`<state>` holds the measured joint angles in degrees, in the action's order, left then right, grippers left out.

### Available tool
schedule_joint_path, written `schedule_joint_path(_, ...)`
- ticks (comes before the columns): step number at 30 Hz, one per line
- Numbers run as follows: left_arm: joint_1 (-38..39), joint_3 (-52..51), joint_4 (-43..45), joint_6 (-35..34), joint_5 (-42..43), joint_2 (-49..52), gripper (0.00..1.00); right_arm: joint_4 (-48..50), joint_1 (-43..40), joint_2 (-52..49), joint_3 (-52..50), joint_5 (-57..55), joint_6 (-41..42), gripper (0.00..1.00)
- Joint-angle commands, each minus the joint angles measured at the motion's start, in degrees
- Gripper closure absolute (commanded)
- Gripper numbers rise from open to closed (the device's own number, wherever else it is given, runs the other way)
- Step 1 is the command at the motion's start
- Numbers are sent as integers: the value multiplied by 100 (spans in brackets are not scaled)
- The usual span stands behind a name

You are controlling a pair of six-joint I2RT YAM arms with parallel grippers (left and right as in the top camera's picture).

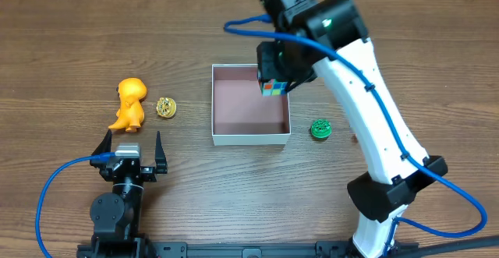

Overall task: Pack container
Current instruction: 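Lift the cube and carry it with the right gripper over the box, then lower the cube into the box with the right gripper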

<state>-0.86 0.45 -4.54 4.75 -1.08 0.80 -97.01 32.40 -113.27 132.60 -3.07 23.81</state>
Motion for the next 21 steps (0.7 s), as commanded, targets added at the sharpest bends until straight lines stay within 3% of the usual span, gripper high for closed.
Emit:
schedule_joint_path(1,-35,-17,15,-50,87,-15,0,205,70,238,-319,-745,498,78)
schedule_joint_path(10,-35,-17,13,-50,87,-15,0,1631,72,236,-1342,-527,496,78)
schedule_joint_path(21,-35,-17,13,-50,87,-17,0,2275,66,236,-2439,-380,560,77)
